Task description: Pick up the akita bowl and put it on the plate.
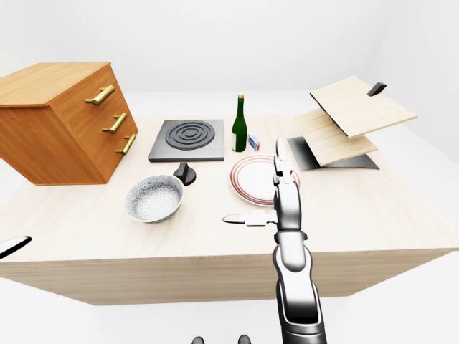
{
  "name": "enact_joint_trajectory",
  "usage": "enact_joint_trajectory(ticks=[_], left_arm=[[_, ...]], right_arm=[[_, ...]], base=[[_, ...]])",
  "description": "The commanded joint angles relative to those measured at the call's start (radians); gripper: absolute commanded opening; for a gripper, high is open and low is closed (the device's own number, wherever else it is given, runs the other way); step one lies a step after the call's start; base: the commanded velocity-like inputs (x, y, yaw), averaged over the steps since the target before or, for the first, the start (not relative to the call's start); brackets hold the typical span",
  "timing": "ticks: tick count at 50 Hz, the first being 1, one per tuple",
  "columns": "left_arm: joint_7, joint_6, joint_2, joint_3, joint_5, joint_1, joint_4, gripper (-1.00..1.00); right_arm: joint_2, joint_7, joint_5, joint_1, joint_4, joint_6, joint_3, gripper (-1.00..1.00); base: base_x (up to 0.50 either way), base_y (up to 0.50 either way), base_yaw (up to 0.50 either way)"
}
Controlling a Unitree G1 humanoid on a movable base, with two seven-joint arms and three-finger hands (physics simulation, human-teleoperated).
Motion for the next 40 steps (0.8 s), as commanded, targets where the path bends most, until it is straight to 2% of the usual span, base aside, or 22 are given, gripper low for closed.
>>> enact_joint_trajectory(ticks=[1, 11, 40], left_arm=[[0.005, 0.000, -0.002, 0.005, -0.002, 0.003, 0.006, 1.00], [0.000, 0.000, 0.003, 0.011, -0.010, 0.008, 0.069, 1.00], [0.001, 0.000, -0.004, 0.016, -0.010, 0.011, 0.024, 1.00]], right_arm=[[0.002, -0.009, 0.017, -0.004, -0.001, 0.000, -0.002, 0.97], [0.002, -0.004, 0.033, 0.001, -0.003, 0.000, 0.003, 0.97], [0.003, 0.002, 0.048, 0.010, -0.012, 0.000, 0.007, 0.97]], base=[[0.00, 0.00, 0.00], [0.00, 0.00, 0.00], [0.00, 0.00, 0.00]])
